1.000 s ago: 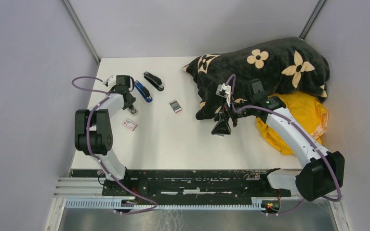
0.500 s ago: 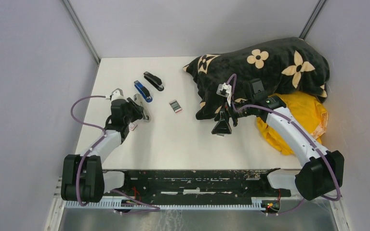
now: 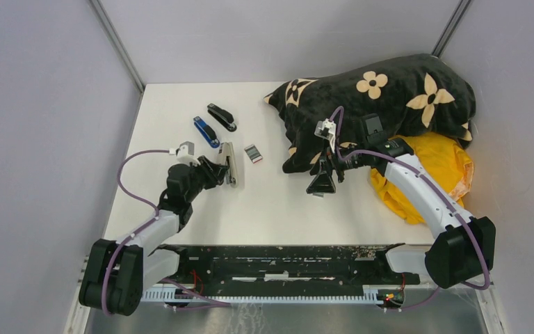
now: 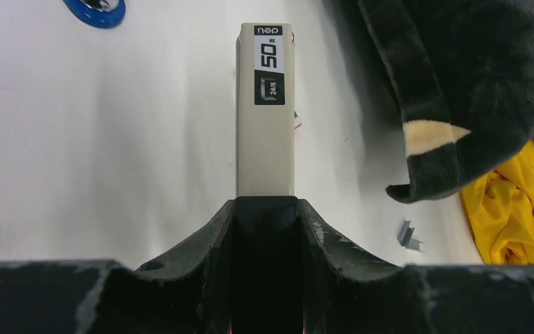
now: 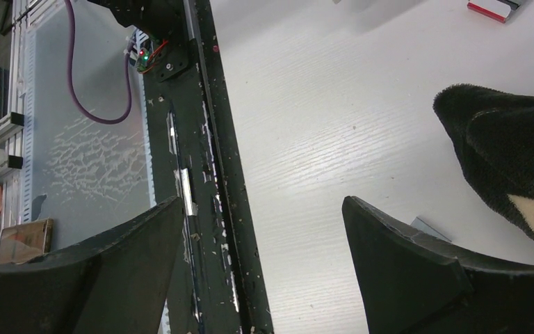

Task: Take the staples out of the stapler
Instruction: Pick up the stapler from the center of the board, then unload the staple at the center of the board.

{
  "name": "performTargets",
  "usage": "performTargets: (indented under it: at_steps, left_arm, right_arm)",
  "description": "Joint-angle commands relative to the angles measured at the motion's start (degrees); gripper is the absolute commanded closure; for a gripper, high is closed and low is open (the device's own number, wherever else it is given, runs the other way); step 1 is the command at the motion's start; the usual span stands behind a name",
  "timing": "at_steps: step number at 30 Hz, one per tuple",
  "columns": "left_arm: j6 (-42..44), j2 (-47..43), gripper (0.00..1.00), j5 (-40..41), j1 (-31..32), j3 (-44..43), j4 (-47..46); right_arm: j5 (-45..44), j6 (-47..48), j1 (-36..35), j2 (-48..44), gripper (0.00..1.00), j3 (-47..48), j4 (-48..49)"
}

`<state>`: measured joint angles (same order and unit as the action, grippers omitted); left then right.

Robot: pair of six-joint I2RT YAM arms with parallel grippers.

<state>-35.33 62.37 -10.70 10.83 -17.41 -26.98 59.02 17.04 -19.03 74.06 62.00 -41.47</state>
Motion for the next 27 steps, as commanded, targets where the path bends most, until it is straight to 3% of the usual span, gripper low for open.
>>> performTargets:
  at_steps: [1, 13, 19, 27]
  left_arm:
    - [-4.1, -4.5, 0.97, -4.0, 2.3, 2.3, -14.2]
    - [-7.0, -14.7, 0.97, -1.9, 14.0, 9.5, -23.6]
    - [-7.3, -12.3, 0.97, -0.8, 18.9, 11.5, -33.1]
    - [-7.2, -7.4, 0.97, -1.2, 24.4, 11.6, -39.8]
  right_arm:
    - [2.6, 2.3, 1.0, -1.1, 0.09, 0.7, -0.5]
    - [15.8, 12.6, 9.6, -1.7, 0.07, -1.2, -5.9]
    - [16.6, 14.9, 14.6, -4.0, 0.00, -5.1, -4.7]
    - [24.0, 15.1, 20.9, -10.5, 0.01, -11.8, -0.5]
